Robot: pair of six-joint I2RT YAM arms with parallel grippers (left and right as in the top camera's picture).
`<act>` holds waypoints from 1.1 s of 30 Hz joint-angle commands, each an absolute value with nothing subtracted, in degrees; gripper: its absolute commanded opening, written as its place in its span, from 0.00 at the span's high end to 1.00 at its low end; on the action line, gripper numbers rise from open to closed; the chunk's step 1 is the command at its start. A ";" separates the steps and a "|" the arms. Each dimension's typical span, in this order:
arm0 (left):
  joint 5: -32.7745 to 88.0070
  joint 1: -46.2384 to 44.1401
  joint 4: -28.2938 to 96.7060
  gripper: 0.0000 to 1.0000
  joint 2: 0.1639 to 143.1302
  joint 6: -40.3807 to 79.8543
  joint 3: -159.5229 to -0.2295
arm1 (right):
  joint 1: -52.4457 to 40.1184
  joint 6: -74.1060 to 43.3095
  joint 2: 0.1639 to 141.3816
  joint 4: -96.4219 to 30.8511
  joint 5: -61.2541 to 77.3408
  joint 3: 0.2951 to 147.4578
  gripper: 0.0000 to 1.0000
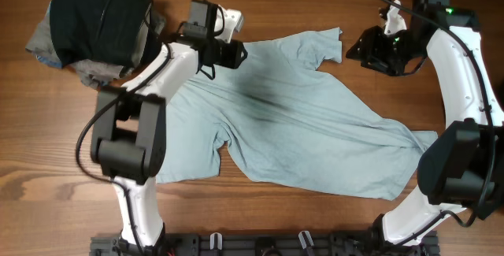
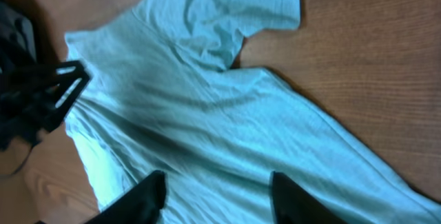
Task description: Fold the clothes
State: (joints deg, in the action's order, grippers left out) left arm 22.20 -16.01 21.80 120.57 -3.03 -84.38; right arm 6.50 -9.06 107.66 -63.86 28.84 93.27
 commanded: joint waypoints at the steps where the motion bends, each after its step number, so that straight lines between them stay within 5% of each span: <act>1: 21.02 -15.62 23.66 0.53 123.13 -4.27 -84.44 | 5.34 -4.60 106.00 -64.16 28.01 93.06 0.39; 5: 20.10 -15.62 30.06 0.49 123.46 -4.29 -84.44 | 4.23 -4.67 106.13 -63.94 25.47 91.90 0.38; 9: 20.08 -15.64 37.60 0.62 123.46 -4.29 -84.44 | 3.70 -10.61 106.24 -58.83 21.67 89.30 0.38; 20: 20.32 -15.66 54.35 0.71 123.55 -3.86 -81.25 | 1.45 -10.72 106.56 -23.55 17.28 75.40 0.35; 33: 20.82 -16.01 57.78 0.46 123.33 -3.84 -81.73 | 0.69 -13.47 116.07 -7.51 20.80 72.34 0.37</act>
State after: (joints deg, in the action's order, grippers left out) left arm 23.66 -15.92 59.55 121.69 -3.81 -83.26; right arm 1.54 -12.84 111.83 -8.40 18.74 72.47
